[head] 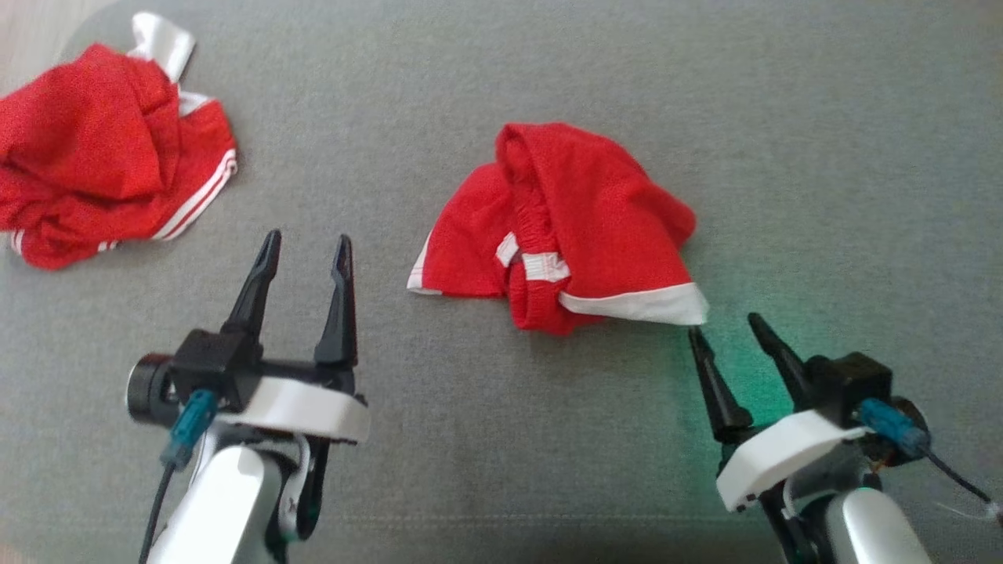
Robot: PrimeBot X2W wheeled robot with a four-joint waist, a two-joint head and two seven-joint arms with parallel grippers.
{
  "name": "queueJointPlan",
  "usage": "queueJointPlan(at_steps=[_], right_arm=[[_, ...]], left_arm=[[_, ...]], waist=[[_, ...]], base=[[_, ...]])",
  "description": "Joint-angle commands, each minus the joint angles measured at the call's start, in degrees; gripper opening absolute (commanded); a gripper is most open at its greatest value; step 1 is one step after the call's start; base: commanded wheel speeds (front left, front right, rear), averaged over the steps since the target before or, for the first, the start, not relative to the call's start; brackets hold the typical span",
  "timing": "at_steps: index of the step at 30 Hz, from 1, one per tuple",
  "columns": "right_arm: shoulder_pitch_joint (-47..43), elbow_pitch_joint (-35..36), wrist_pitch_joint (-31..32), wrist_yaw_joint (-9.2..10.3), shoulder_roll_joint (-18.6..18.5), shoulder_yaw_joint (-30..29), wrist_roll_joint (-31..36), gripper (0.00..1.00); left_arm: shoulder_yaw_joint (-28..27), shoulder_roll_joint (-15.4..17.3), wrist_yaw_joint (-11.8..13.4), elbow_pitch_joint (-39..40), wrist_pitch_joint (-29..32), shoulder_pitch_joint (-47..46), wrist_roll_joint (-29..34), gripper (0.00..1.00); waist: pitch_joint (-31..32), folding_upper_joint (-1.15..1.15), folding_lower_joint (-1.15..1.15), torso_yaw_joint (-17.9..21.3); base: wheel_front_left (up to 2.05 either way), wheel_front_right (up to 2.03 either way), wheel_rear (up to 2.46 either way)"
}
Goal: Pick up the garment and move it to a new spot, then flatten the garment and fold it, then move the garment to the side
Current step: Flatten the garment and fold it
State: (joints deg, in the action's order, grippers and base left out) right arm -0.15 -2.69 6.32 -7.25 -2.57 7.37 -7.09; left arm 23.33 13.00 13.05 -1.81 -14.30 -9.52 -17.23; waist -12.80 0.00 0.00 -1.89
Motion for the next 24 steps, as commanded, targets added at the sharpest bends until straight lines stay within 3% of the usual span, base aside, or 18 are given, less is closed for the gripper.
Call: queueJointPlan(at_steps=[1,9,10,11,12,17,24], right_arm=[[2.41,0.96,-0.47,-0.24,-0.35,1.74,0.35,1.0],[7.75,-6.55,-2.25,-0.24,-1.35,2.58,4.31,1.0],[8.19,-7.02,-2.48,-0.24,-1.3,2.36,4.2,0.85],[8.58,-7.09,-2.95,-0.24,-1.25,1.98,4.1,0.07],[8.83,-6.93,-3.38,-0.24,-1.2,1.48,3.99,0.0],[8.89,-4.01,-4.29,-0.24,-1.27,-2.08,4.6,0.0],[10.0,1.41,-3.5,-0.24,-4.24,-9.68,5.92,0.0]], left_arm=[[-2.18,0.3,-0.24,1.92,-0.7,-2.99,0.4,1.0],[-3.38,-1.32,-1.71,1.12,-0.7,-4.97,1.54,1.0],[-3.54,-1.49,-1.86,1.01,-0.7,-5.1,1.71,1.0],[-3.71,-1.65,-1.99,0.93,-0.7,-5.17,1.88,1.0],[-3.91,-1.82,-2.1,0.89,-0.7,-5.19,2.03,1.0],[-4.9,-2.35,-2.37,0.89,-0.7,-4.77,2.52,1.0],[-6.12,-2.73,-3.17,1.05,-0.7,-4.55,3.44,1.0]], waist=[[-1.59,0.0,0.0,-1.31],[-4.49,0.0,0.0,-3.16],[-4.54,0.0,0.0,-3.22],[-4.56,0.0,0.0,-3.23],[-4.57,0.0,0.0,-3.21],[-4.32,0.0,0.0,-2.5],[-4.4,0.0,0.0,-0.75]], base=[[0.0,0.0,0.0],[0.0,0.0,0.0],[0.0,0.0,0.0],[0.0,0.0,0.0],[0.0,0.0,0.0],[0.0,0.0,0.0],[0.0,0.0,0.0]])
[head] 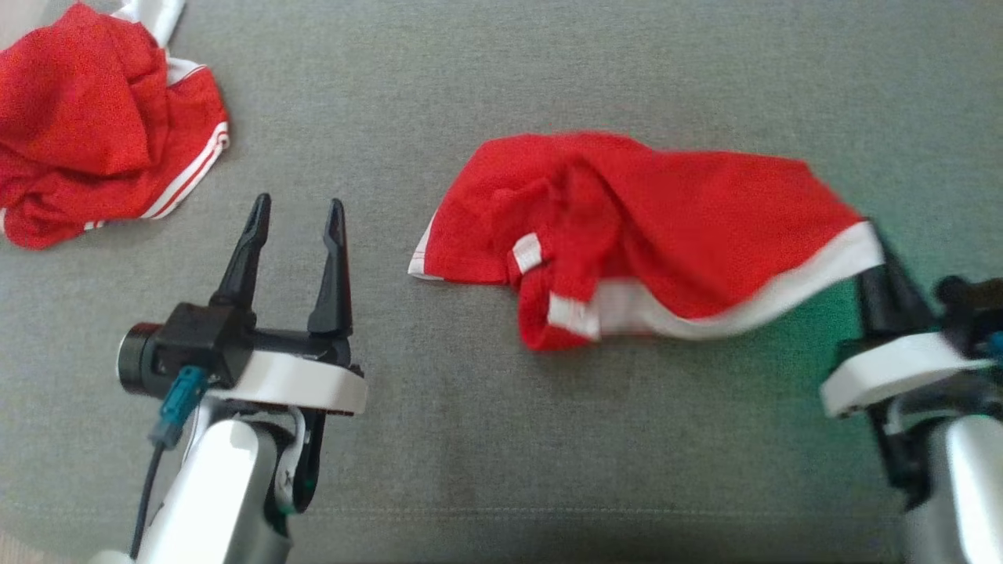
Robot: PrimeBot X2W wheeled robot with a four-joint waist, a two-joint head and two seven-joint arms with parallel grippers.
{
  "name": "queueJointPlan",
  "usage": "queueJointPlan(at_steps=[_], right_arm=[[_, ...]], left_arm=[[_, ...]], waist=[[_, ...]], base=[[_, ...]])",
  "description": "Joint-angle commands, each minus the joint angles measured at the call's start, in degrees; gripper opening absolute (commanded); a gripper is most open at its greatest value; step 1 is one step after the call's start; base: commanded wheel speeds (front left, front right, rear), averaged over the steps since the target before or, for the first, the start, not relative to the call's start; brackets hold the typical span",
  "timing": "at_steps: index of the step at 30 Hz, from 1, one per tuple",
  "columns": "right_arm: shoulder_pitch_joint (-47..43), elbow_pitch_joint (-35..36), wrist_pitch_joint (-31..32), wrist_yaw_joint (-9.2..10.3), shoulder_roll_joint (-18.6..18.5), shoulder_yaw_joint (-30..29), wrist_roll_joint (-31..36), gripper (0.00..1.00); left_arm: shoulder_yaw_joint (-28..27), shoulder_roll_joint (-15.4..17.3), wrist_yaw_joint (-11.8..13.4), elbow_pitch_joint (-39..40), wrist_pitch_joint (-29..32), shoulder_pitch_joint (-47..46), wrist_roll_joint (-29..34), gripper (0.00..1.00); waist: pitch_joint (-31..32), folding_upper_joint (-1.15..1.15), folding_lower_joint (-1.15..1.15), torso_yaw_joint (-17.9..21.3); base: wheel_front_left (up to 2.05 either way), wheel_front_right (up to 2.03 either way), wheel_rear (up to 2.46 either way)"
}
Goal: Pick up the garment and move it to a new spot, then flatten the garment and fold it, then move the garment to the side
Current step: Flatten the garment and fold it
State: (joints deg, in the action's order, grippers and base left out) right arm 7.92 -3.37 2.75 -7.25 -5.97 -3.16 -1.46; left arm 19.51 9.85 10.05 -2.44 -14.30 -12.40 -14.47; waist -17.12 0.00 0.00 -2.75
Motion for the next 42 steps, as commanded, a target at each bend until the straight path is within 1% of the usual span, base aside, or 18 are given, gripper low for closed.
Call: queueJointPlan(at_steps=[1,6,7,8,9,14,18,22,26,33,42], right_arm=[[2.07,2.23,0.19,-0.24,-1.33,-0.25,0.43,0.0],[2.63,-0.39,-0.6,-0.24,-2.92,-5.3,-0.23,0.0],[2.67,-1.43,-0.63,-0.24,-3.23,-5.74,-0.23,0.05],[2.81,-2.33,-0.92,-0.24,-3.33,-5.99,-0.42,0.46],[2.99,-3.15,-1.43,-0.24,-3.2,-6.02,-0.98,1.0],[2.46,-7.12,-2.62,-0.24,-2.94,-6.51,-1.28,1.0],[-0.07,-7.04,-3.37,-0.24,-2.07,-7.78,-0.98,1.0],[-3.87,-4.01,-3.53,-0.24,-0.8,-8.92,-1.06,1.0],[-6.63,1.01,-3.94,-0.24,0.27,-8.11,-1.59,1.0],[-7.7,9.57,-3.46,-0.24,1.66,-2.62,-3.21,1.0],[-8.99,13.54,-1.8,-0.24,2.38,2.51,-4.32,1.0]], left_arm=[[-2.36,0.33,-0.3,1.63,-0.7,-1.75,0.8,1.0],[-2.69,0.0,-0.94,1.35,-0.7,-2.06,1.31,1.0],[-2.8,-0.02,-1.03,1.33,-0.7,-2.06,1.41,1.0],[-2.83,-0.05,-1.16,1.24,-0.7,-2.05,1.49,1.0],[-2.87,-0.09,-1.26,1.16,-0.7,-2.05,1.58,1.0],[-3.23,-0.21,-1.6,0.92,-0.7,-1.8,1.94,1.0],[-3.34,-0.24,-1.76,0.64,-0.7,-1.2,2.29,1.0],[-3.68,-0.05,-1.63,0.57,-0.7,-0.06,2.51,1.0],[-4.15,0.33,-1.43,0.59,-0.7,1.38,2.46,1.0],[-3.67,0.74,-1.26,0.59,-0.6,3.73,2.48,1.0],[-2.49,1.2,-0.98,1.56,0.57,5.92,2.66,1.0]], waist=[[-0.17,0.0,0.0,0.22],[-0.76,0.0,0.0,0.76],[-0.9,0.0,0.0,0.89],[-1.02,0.0,0.0,0.96],[-1.13,0.0,0.0,1.03],[-1.03,0.0,0.0,1.48],[-0.22,0.0,0.0,1.81],[1.0,0.0,0.0,2.49],[2.36,0.0,0.0,3.36],[5.4,0.0,0.0,4.01],[7.53,0.0,0.0,4.02]], base=[[0.0,0.0,0.0],[0.0,0.0,0.0],[0.0,0.0,0.0],[0.0,0.0,0.0],[0.0,0.0,0.0],[0.0,0.0,0.0],[0.0,0.0,0.0],[0.0,0.0,0.0],[0.0,0.0,0.0],[0.0,0.0,0.0],[0.0,0.0,0.0]])
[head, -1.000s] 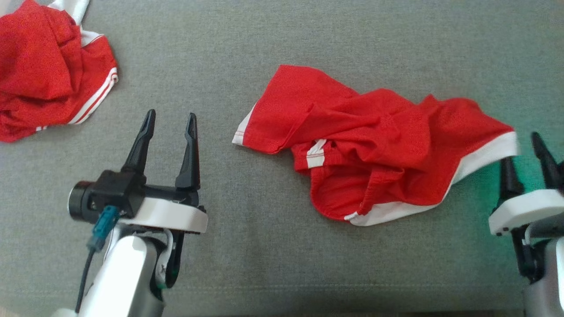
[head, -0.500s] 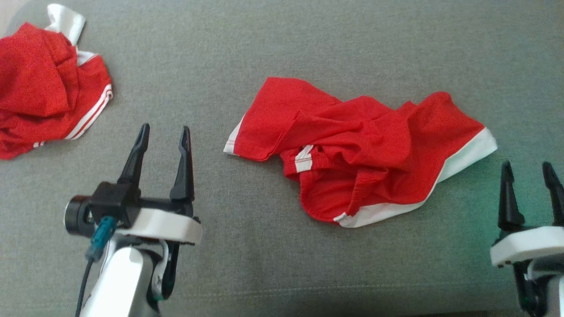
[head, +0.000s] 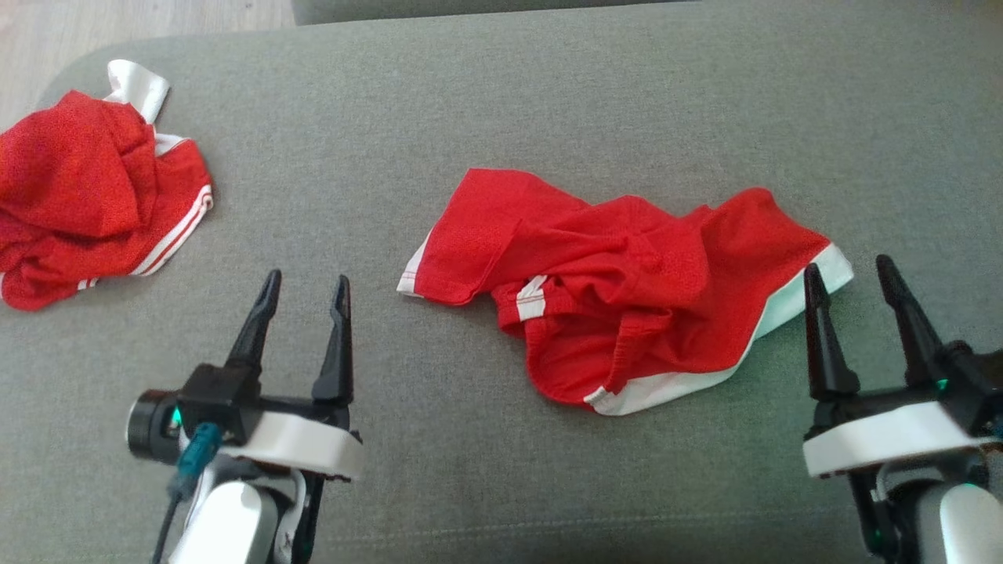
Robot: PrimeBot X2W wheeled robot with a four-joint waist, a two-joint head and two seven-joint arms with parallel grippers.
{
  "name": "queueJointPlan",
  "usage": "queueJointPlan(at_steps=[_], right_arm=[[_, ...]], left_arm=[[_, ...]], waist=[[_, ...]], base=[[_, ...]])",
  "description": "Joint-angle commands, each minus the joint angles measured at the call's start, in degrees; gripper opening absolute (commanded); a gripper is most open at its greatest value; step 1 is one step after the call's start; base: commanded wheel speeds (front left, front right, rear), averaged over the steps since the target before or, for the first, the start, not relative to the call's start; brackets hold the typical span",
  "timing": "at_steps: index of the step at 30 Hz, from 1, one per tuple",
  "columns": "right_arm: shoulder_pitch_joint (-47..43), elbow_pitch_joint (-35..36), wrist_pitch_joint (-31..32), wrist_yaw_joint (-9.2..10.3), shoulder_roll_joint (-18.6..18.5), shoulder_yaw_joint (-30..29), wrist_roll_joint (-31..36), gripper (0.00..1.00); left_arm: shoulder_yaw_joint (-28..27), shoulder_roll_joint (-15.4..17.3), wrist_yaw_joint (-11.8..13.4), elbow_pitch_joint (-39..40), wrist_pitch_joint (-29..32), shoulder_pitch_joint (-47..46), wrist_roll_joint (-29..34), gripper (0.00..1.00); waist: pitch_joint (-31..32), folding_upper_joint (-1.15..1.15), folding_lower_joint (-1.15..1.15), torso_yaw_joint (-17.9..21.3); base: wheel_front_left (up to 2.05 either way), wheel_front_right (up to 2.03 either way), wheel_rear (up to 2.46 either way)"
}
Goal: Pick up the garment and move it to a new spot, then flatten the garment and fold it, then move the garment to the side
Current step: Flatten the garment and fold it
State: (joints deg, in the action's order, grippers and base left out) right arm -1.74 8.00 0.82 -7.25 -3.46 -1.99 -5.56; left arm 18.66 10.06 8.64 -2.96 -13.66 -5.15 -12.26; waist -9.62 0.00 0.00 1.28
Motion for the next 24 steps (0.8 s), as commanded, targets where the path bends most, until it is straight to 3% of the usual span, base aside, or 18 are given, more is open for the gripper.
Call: queueJointPlan(at_steps=[1,9,12,24], right_arm=[[0.5,2.34,0.28,-0.24,-0.07,1.69,-0.28,1.0],[0.17,2.75,0.6,-0.24,0.25,2.26,-0.57,1.0],[0.28,2.56,0.62,-0.24,0.32,2.31,-0.63,1.0],[1.73,2.16,0.76,-0.24,0.51,3.12,-1.3,1.0]], left_arm=[[-1.48,1.02,0.45,2.21,0.08,-1.17,0.47,1.0],[-0.76,1.16,0.7,3.05,0.69,-0.84,0.45,1.0],[0.4,1.27,-0.49,3.1,1.08,-1.42,0.32,1.0],[16.51,-4.78,-12.72,-3.24,11.78,-9.44,-2.07,1.0]], waist=[[0.12,0.0,0.0,-0.05],[0.02,0.0,0.0,-0.14],[-0.13,0.0,0.0,-0.23],[-3.82,0.0,0.0,1.98]], base=[[0.0,0.0,0.0],[0.0,0.0,0.0],[0.0,0.0,0.0],[0.0,0.0,0.0]])
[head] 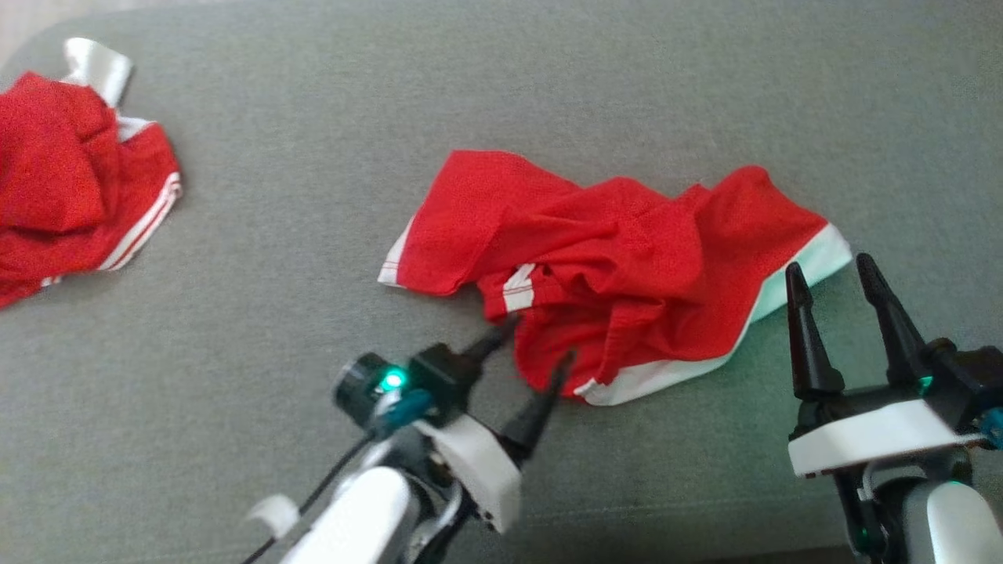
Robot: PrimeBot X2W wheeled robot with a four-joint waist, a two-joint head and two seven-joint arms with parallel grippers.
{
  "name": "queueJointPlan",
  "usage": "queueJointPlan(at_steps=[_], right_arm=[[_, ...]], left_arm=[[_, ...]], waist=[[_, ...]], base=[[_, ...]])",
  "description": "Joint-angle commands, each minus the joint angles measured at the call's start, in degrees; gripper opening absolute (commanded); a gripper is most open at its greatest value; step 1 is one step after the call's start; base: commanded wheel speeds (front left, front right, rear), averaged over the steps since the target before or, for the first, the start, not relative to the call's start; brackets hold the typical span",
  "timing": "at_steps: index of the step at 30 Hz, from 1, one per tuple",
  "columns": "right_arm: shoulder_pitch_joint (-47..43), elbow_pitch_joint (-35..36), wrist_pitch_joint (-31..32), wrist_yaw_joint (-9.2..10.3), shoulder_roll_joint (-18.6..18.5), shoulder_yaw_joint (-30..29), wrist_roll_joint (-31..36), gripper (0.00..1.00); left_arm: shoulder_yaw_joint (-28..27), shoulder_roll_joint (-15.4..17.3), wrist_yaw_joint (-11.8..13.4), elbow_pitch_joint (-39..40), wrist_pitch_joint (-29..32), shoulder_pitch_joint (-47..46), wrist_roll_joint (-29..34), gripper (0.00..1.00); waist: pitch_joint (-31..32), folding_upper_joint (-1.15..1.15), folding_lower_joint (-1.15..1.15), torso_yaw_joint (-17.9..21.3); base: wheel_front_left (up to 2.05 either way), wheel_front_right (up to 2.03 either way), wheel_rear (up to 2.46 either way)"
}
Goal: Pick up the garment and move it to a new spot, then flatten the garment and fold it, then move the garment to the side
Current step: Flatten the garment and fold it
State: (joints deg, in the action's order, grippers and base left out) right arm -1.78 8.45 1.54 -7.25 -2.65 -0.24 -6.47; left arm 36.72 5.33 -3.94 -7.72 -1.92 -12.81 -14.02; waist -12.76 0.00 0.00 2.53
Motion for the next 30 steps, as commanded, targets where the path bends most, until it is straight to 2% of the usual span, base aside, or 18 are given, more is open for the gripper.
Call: queueJointPlan(at_steps=[1,5,12,13,14,20,30], right_arm=[[1.96,1.56,-0.03,-0.24,-0.28,1.41,-0.5,1.0],[2.66,0.9,-0.46,-0.24,-0.25,1.8,-0.98,1.0],[3.09,-0.04,-1.46,-0.24,-0.24,1.58,-2.29,1.0],[3.09,-0.15,-1.62,-0.24,-0.24,1.49,-2.43,1.0],[3.11,-0.24,-1.74,-0.24,-0.24,1.44,-2.62,1.0],[3.05,-0.81,-2.25,-0.24,-0.23,0.61,-3.32,1.0],[3.54,-1.09,-1.63,-0.24,-0.23,-0.64,-3.38,1.0]], left_arm=[[-0.37,-0.53,-0.73,0.44,0.73,-2.44,-0.94,1.0],[2.95,-1.68,-2.05,-4.41,2.14,-5.24,-3.5,1.0],[5.61,-2.31,-2.59,-10.98,1.09,-9.18,-6.87,1.0],[5.81,-2.34,-2.61,-11.81,0.91,-9.61,-7.26,0.4],[5.77,-2.36,-2.45,-12.58,0.58,-9.96,-7.64,0.0],[3.15,-2.2,-0.66,-14.5,-2.55,-10.95,-9.74,0.0],[-0.54,2.97,2.37,-11.75,-2.89,-7.85,-11.14,0.0]], waist=[[-1.06,0.0,0.0,1.2],[-2.53,0.0,0.0,3.37],[-4.25,0.0,0.0,6.01],[-4.37,0.0,0.0,6.11],[-4.5,0.0,0.0,6.23],[-4.98,0.0,0.0,5.58],[-4.7,0.0,0.0,2.16]], base=[[0.0,0.0,0.0],[0.0,0.0,0.0],[0.0,0.0,0.0],[0.0,0.0,0.0],[0.0,0.0,0.0],[0.0,0.0,0.0],[0.0,0.0,0.0]])
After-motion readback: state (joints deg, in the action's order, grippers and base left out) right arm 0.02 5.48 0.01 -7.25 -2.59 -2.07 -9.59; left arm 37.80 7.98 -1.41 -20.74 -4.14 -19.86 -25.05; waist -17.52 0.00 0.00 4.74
